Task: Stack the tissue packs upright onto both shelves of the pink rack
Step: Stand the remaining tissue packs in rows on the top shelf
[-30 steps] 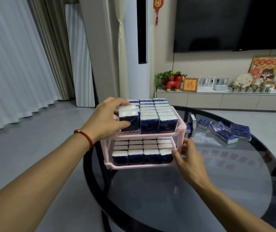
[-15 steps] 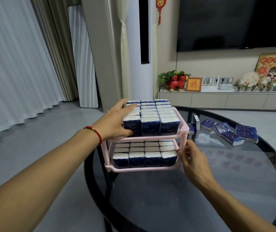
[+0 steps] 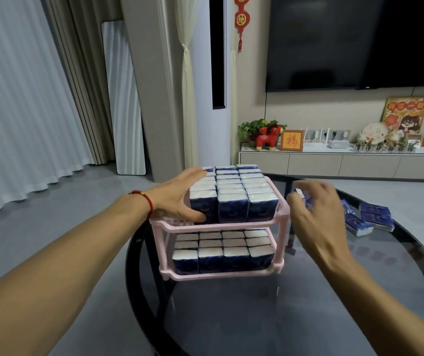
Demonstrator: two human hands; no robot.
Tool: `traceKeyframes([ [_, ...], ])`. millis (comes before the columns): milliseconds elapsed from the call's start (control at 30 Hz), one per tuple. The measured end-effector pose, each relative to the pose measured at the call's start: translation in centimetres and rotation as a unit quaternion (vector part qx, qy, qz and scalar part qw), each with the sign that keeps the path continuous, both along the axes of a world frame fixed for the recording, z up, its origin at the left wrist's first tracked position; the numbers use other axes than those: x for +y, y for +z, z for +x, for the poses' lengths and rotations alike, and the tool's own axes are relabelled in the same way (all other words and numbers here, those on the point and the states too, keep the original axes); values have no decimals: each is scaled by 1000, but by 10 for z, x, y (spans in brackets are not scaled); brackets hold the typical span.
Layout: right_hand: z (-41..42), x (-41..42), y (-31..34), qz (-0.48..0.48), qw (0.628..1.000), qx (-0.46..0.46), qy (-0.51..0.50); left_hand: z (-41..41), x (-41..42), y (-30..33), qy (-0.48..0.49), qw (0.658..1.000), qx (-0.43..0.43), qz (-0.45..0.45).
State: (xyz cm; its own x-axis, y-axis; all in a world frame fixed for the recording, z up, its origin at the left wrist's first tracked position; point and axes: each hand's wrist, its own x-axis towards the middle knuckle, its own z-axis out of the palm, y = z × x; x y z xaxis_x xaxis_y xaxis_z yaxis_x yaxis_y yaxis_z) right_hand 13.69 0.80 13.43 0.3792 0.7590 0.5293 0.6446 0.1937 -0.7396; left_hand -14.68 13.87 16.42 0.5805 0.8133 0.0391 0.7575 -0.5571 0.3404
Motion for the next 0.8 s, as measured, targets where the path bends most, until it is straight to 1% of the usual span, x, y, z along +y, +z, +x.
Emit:
traceKeyframes([
  [33, -4, 7, 12, 16, 999, -29, 3, 0, -1, -1, 6, 1000, -9, -11],
  [67, -11, 17, 24, 21, 998, -53, 36, 0, -3, -1, 17, 999, -14, -28],
  [100, -20, 29, 35, 6, 993, -84, 87, 1, -5, 0, 29, 998, -16, -48],
  [167, -38, 60, 53, -77, 968, -162, 174, 3, -5, 4, 48, 996, -12, -78],
  [200, -45, 76, 59, -130, 951, -195, 200, 5, -6, 5, 53, 995, -12, -86],
  [300, -54, 108, 69, -279, 899, -256, 221, 10, -4, 3, 43, 995, -24, -88],
  [367, -55, 113, 69, -321, 881, -269, 220, 11, -2, 2, 29, 995, -30, -91],
  [500, -57, 105, 70, -329, 868, -299, 221, 10, 2, 4, 23, 995, -26, -93],
  [667, -56, 111, 72, -279, 865, -331, 253, 9, 2, 3, 20, 996, -12, -90],
  [767, -63, 117, 65, -302, 832, -384, 265, 10, -2, 3, 29, 995, -20, -89],
  [800, -64, 119, 62, -303, 827, -397, 258, 9, -2, 3, 34, 995, -18, -87],
])
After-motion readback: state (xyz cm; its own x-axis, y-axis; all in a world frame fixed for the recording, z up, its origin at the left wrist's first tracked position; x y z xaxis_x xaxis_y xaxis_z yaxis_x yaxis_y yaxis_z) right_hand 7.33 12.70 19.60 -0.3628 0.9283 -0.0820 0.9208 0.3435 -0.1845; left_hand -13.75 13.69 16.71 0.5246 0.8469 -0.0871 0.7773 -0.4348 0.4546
